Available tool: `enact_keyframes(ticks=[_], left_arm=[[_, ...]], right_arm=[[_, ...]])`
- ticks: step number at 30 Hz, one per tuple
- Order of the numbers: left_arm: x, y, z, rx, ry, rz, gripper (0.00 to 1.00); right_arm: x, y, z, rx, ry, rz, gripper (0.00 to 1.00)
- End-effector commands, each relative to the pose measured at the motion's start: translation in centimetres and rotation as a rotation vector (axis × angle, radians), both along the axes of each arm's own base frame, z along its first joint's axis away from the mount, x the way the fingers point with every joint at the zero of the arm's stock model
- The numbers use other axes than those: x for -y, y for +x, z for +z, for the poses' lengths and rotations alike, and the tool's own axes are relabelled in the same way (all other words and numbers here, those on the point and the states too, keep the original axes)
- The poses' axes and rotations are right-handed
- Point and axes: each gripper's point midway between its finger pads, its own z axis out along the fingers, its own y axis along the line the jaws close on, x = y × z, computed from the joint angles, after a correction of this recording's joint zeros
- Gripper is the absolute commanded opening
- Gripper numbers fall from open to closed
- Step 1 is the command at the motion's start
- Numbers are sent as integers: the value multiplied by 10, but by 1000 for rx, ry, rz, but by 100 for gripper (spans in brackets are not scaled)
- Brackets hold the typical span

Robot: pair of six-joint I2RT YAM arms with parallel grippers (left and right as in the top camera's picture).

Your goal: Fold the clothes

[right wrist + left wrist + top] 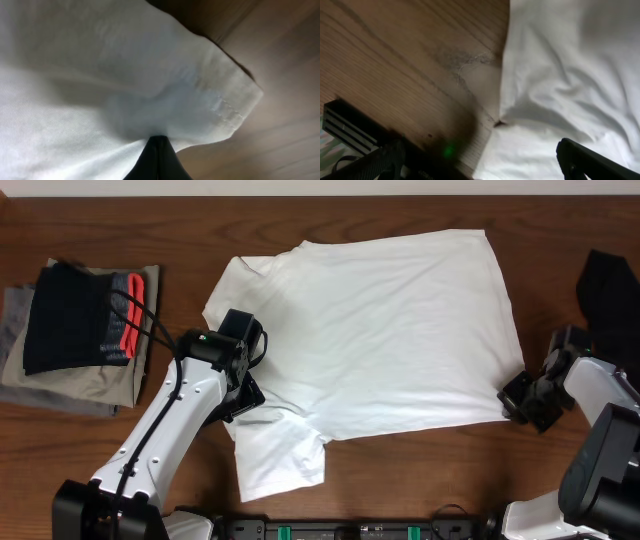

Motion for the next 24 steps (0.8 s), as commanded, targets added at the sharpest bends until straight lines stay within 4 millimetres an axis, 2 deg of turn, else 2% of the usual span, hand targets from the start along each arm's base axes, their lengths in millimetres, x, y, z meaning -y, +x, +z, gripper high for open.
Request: enact_keyframes(ticks=[1, 6, 8, 9, 11, 12, 14, 19, 21, 24], left_arm=[[-2, 6, 7, 31, 10, -2, 98], [1, 5, 8, 20, -8, -34, 98], [7, 3, 9, 11, -46, -41, 98], [10, 1, 10, 8, -70, -42, 98], [18, -1, 13, 7, -123, -72, 98], [20, -3, 15, 9, -138, -75, 98], [21, -9, 21, 15, -158, -74, 98], [21, -36, 37, -4, -194, -24, 98], [27, -47, 38, -25, -240, -18, 98], [33, -59, 31, -60, -282, 15, 98]], right_arm=[[21, 5, 2, -13, -84, 19, 1], [22, 8, 11, -16, -78, 18, 5], [22, 7, 13, -25, -74, 20, 13], [21, 8, 15, -27, -68, 30, 24], [16, 12, 21, -10, -31, 74, 70], [14, 14, 23, -4, -18, 84, 77], [10, 19, 31, 10, 11, 100, 81], [12, 33, 60, 57, 5, 122, 83], [12, 41, 73, 96, -8, 130, 84], [13, 46, 91, 154, -26, 131, 93]])
